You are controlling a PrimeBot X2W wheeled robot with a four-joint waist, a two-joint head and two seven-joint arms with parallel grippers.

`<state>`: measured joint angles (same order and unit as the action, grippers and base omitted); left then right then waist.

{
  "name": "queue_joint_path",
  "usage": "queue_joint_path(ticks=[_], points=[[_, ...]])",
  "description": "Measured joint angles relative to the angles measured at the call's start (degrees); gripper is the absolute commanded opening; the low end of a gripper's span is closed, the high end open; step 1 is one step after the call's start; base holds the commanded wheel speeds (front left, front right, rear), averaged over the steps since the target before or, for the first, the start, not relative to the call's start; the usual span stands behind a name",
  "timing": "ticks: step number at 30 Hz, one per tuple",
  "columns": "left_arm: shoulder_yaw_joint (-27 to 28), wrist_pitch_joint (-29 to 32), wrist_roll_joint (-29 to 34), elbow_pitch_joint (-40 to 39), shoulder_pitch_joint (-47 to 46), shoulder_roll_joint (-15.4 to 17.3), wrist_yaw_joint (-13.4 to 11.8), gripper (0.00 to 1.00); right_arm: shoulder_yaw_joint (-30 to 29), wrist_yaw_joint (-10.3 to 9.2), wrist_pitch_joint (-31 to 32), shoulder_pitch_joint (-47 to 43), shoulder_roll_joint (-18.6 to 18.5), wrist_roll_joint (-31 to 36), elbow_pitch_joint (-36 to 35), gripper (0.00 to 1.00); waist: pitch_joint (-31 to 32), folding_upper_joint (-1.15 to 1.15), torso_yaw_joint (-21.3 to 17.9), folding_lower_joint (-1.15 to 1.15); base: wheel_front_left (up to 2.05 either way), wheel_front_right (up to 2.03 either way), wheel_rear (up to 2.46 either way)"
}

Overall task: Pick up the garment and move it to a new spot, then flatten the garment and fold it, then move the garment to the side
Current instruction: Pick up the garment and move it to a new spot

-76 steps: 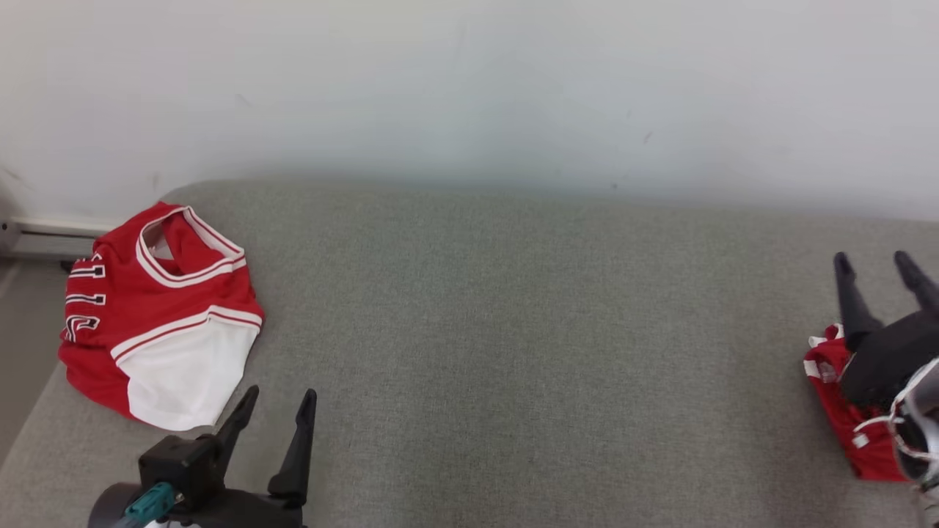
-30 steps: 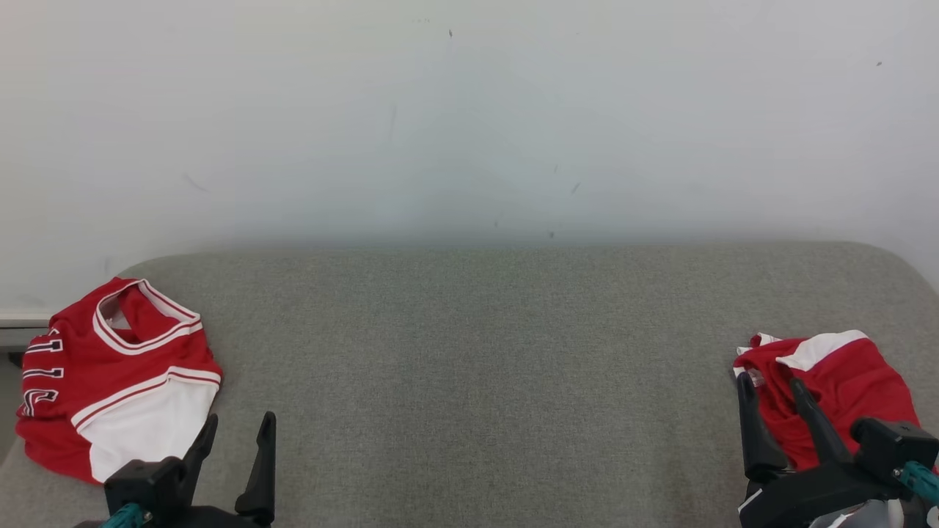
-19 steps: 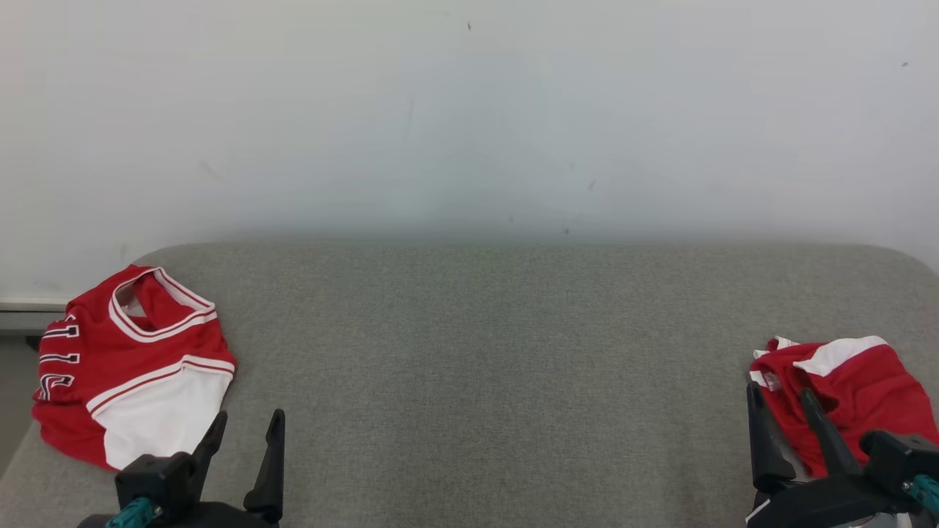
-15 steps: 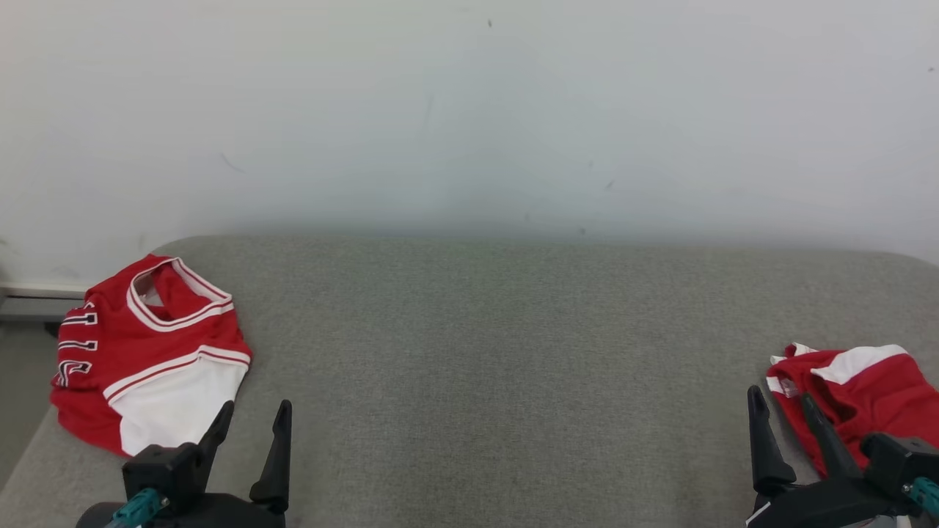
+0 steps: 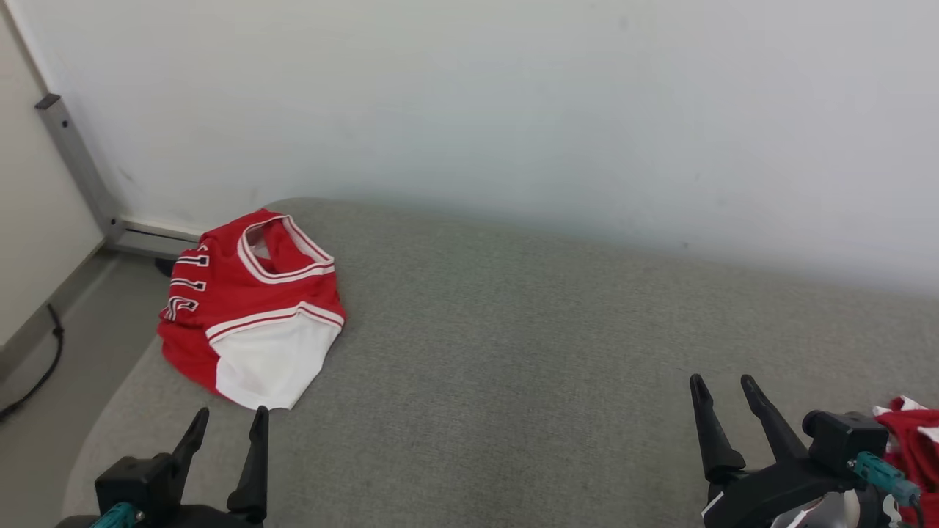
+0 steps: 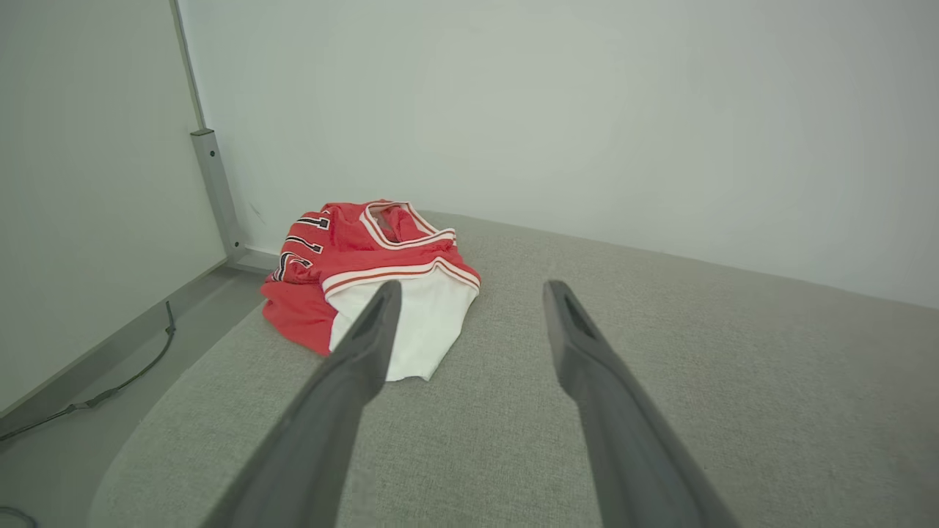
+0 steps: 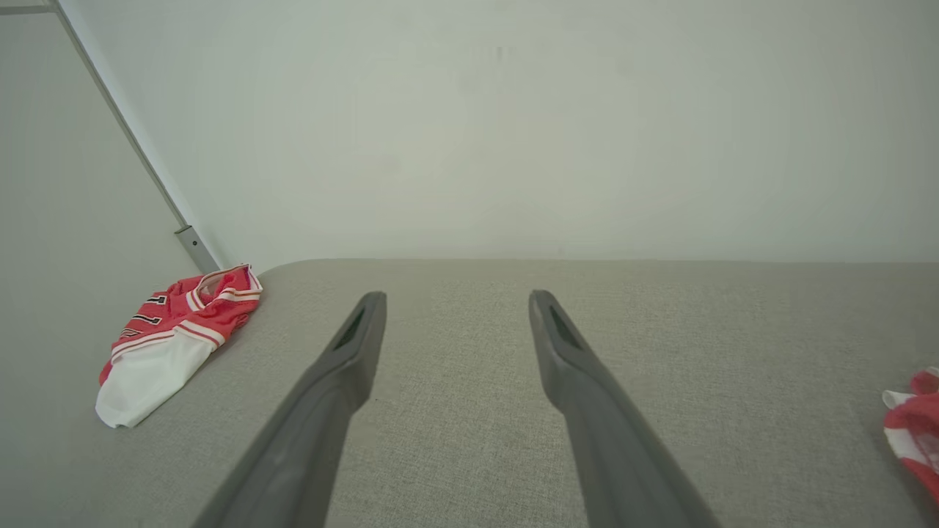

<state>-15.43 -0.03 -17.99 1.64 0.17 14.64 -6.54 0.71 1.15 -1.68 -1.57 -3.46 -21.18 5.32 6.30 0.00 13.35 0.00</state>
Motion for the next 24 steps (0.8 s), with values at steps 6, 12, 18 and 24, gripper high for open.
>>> queue_joint_path(ticks=[6, 12, 18, 24], points=[[1.23, 0.01, 0.26, -1.52, 1.02, 0.25, -0.01, 1.00, 0.70, 0.20, 0.14, 0.07, 0.08, 0.00, -0.20, 1.00, -0.49, 0.00, 4.99, 0.00, 0.00, 0.00, 0.00], [1.70, 0.47, 0.30, -2.22, 0.53, 0.34, -0.02, 1.00, 0.01, 0.02, 0.07, 1.23, 0.09, 0.00, -1.23, 1.00, -1.57, 0.00, 9.90, 0.00, 0.00, 0.00, 0.00], [2.41, 0.53, 0.29, -2.08, 0.53, 0.30, -0.07, 1.00, 0.91, 0.21, 0.08, 4.14, 0.16, -0.03, 0.19, 1.00, -2.80, 0.00, 13.52, 0.00, 0.00, 0.00, 0.00], [1.87, 1.30, 0.03, -1.26, -0.66, -0.48, -0.05, 1.00, 0.60, 0.33, 0.05, 4.05, 0.18, -1.13, 0.18, 1.00, -3.43, 0.01, 14.67, 0.00, 0.00, 0.00, 0.00]])
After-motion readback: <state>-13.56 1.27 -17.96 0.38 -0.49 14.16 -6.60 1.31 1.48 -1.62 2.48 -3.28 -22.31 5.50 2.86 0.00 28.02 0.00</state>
